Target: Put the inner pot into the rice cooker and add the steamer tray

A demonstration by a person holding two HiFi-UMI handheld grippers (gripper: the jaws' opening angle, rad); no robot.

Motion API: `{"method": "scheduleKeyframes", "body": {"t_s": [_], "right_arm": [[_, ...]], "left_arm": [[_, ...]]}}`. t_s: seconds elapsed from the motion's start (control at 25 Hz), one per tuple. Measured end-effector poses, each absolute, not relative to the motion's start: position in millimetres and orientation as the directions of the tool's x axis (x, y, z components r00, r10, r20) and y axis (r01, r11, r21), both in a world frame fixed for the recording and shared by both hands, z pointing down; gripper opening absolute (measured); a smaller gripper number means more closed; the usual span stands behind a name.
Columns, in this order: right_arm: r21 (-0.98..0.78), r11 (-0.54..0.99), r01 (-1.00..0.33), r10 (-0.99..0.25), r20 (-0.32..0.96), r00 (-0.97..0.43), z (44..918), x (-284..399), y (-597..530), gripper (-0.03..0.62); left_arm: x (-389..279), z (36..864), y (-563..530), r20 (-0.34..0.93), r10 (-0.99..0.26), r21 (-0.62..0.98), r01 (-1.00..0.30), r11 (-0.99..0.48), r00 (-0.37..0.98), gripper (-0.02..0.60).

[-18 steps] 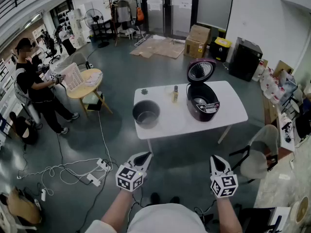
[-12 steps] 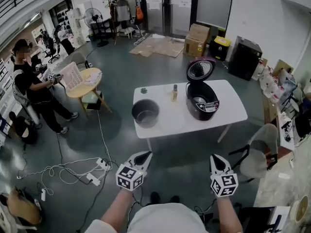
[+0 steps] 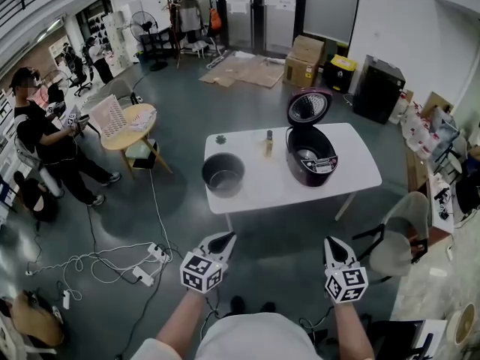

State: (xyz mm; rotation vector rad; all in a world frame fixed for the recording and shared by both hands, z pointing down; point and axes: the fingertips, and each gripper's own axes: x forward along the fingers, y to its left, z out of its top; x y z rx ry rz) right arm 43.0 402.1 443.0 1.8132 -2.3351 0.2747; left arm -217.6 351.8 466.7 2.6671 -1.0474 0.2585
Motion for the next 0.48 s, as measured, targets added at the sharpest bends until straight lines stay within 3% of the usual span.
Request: {"method": "scheduleKeyframes", "body": {"t_s": [0.16, 0.48], "right_arm": [[-0.032, 0.241, -0.970, -0.940, 0.242, -0.241, 444, 46, 398, 0.013], [-0.040, 0.251, -0.967, -0.938, 0.239, -0.253, 447, 57, 392, 0.136]], "left_arm": [[-214, 468, 349, 0.247, -0.647, 0.187, -0.691, -0.698, 0.721, 0.035], [-210, 468, 349, 0.237, -0.670, 0.216, -0.710, -0.670, 0.704, 0.121]]}}
